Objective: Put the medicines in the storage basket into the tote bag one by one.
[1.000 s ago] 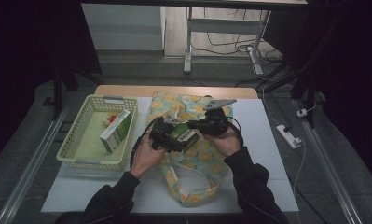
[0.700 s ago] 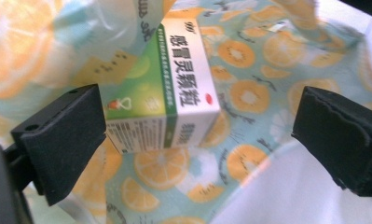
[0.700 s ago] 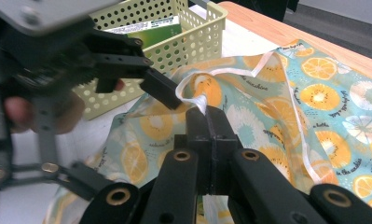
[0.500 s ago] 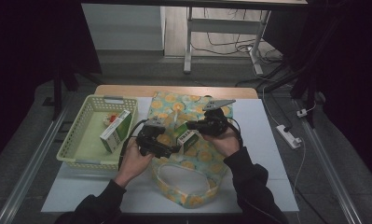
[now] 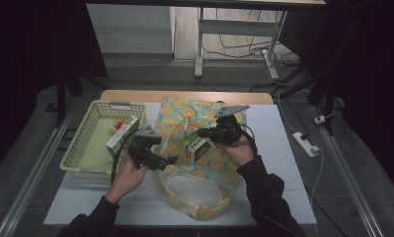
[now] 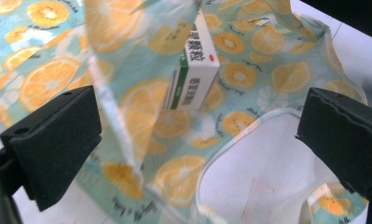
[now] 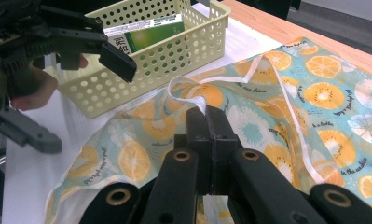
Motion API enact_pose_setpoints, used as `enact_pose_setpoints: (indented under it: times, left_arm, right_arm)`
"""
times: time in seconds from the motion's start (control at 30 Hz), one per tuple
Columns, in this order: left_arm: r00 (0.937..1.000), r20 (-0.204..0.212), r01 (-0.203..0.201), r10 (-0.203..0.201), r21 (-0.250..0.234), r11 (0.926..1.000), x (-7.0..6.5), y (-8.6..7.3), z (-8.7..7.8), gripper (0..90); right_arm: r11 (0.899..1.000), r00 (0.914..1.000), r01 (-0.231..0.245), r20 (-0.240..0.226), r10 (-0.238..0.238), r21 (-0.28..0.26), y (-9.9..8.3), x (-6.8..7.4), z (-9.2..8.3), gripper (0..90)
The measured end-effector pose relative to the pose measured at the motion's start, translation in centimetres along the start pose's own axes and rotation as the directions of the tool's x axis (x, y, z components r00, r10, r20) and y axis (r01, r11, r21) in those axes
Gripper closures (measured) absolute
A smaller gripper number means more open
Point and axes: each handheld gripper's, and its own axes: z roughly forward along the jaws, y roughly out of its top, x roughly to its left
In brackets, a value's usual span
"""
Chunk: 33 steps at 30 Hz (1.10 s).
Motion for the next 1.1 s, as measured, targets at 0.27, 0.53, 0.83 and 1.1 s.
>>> enact_pose_setpoints:
  times: [0.27,0.53,0.83,1.1]
  left_arm:
    - [0.9999,-0.004,0.016,-0.016,-0.009,0.9998,1.3,-0.9,-1.6,0.0]
    - [0.9992,-0.033,0.022,-0.023,-0.019,0.9996,2.2,-1.2,-3.2,0.0]
    - [0.9921,-0.107,0.060,-0.065,-0.051,0.9969,3.7,-1.9,-5.9,0.0]
    - [0.9803,-0.171,0.093,-0.098,-0.041,0.9948,4.9,-2.7,-7.6,0.0]
  right_arm:
    - [1.000,1.0000,-0.002,0.004,0.002,-0.002,-0.1,-0.1,-0.2,90.0]
    - [1.000,1.0000,0.000,0.003,0.000,0.001,-0.1,-0.1,-0.1,90.0]
    - [1.000,1.0000,0.001,0.005,-0.001,-0.002,-0.1,-0.1,-0.3,90.0]
    - [1.000,1.0000,-0.001,0.004,0.001,-0.003,-0.1,-0.1,-0.3,90.0]
